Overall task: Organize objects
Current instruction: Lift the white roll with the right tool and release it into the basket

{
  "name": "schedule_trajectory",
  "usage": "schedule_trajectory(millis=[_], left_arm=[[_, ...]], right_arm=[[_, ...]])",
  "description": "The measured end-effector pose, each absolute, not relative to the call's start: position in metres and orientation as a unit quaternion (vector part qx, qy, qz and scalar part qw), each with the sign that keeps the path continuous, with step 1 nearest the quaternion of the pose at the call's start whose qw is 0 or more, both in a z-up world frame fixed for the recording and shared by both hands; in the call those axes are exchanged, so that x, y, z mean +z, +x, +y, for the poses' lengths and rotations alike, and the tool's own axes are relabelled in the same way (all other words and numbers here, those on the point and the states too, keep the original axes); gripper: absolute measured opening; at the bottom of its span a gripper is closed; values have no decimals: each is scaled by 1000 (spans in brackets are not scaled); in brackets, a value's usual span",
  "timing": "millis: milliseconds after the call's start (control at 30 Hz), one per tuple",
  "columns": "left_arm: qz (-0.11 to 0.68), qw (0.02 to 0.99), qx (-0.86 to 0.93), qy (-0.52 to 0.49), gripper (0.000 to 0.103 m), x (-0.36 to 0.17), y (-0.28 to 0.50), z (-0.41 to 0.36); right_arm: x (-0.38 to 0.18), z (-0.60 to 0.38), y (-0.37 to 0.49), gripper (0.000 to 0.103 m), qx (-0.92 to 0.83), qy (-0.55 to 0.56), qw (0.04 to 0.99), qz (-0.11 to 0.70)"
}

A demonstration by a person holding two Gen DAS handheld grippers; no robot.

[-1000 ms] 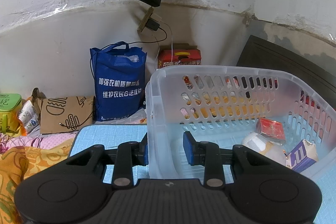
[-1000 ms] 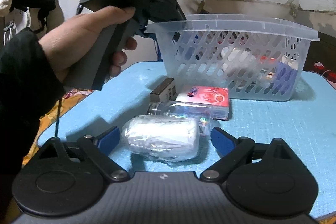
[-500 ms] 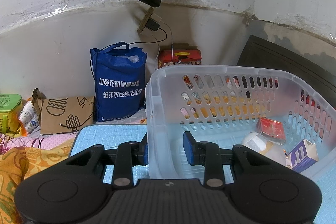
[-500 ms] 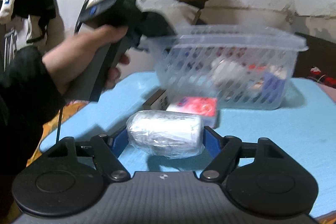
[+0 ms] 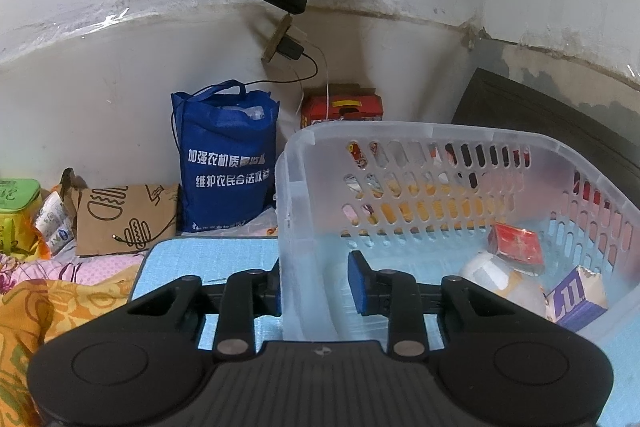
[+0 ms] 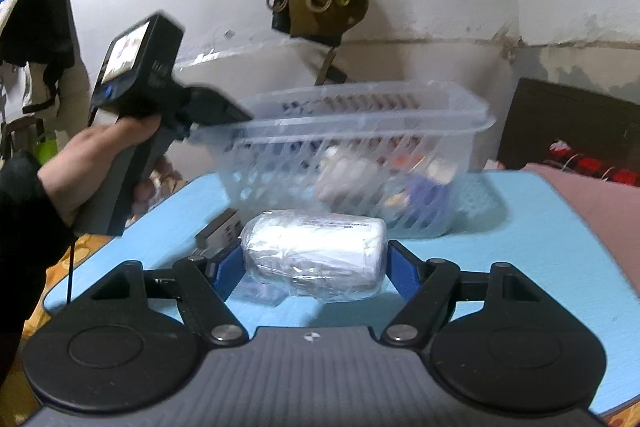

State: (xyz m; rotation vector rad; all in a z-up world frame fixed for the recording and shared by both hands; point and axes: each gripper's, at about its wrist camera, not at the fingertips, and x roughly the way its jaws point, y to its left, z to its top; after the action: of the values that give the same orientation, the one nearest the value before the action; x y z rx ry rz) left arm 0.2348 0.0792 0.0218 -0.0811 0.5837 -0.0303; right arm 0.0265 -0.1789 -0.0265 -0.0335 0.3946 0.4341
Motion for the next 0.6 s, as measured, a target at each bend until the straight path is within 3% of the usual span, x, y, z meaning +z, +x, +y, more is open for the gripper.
schedule_trajectory(millis=[333,600], left_arm=[[289,956,-16,-47,31,22,235,83],[288,956,-17,-53,31,20,234,83]], right_arm=[[45,-214,46,77,221,-18,964,145],[82,-200,131,77,201,-34,967,154]])
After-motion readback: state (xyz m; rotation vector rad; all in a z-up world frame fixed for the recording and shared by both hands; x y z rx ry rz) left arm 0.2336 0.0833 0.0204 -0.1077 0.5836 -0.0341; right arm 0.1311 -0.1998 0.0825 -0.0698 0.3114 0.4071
